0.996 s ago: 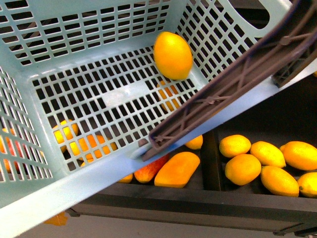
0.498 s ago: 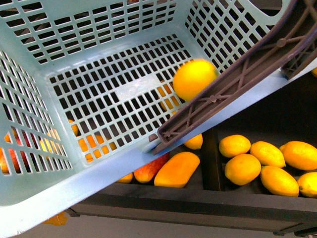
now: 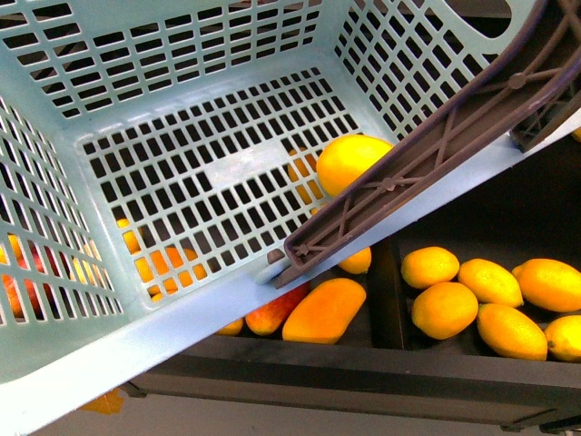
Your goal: Pick lemon and mango into basket
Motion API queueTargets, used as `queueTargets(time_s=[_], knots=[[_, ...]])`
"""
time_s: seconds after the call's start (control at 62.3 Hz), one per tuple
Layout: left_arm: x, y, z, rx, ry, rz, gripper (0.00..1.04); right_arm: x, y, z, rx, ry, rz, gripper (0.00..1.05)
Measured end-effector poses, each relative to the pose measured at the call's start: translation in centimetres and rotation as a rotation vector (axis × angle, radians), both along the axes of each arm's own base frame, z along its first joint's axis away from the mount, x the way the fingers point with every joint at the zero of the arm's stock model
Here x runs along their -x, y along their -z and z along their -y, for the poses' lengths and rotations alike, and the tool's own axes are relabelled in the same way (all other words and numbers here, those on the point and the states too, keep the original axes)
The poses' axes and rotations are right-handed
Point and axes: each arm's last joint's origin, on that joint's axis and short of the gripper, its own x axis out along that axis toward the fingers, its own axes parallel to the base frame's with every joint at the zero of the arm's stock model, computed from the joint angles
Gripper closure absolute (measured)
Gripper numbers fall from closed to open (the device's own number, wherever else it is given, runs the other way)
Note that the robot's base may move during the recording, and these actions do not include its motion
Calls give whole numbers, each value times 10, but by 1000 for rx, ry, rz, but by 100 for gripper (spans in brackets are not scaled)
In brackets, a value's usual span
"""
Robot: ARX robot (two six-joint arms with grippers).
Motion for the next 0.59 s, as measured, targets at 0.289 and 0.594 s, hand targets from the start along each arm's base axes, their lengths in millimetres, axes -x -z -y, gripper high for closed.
queueTargets(time_s=[0.289,0.594], knots=[[0,0,0,-1,-2,1,100,19,8,0,1,0,2,102],[0,0,0,-1,-2,1,100,21,8,0,2,0,8,51]])
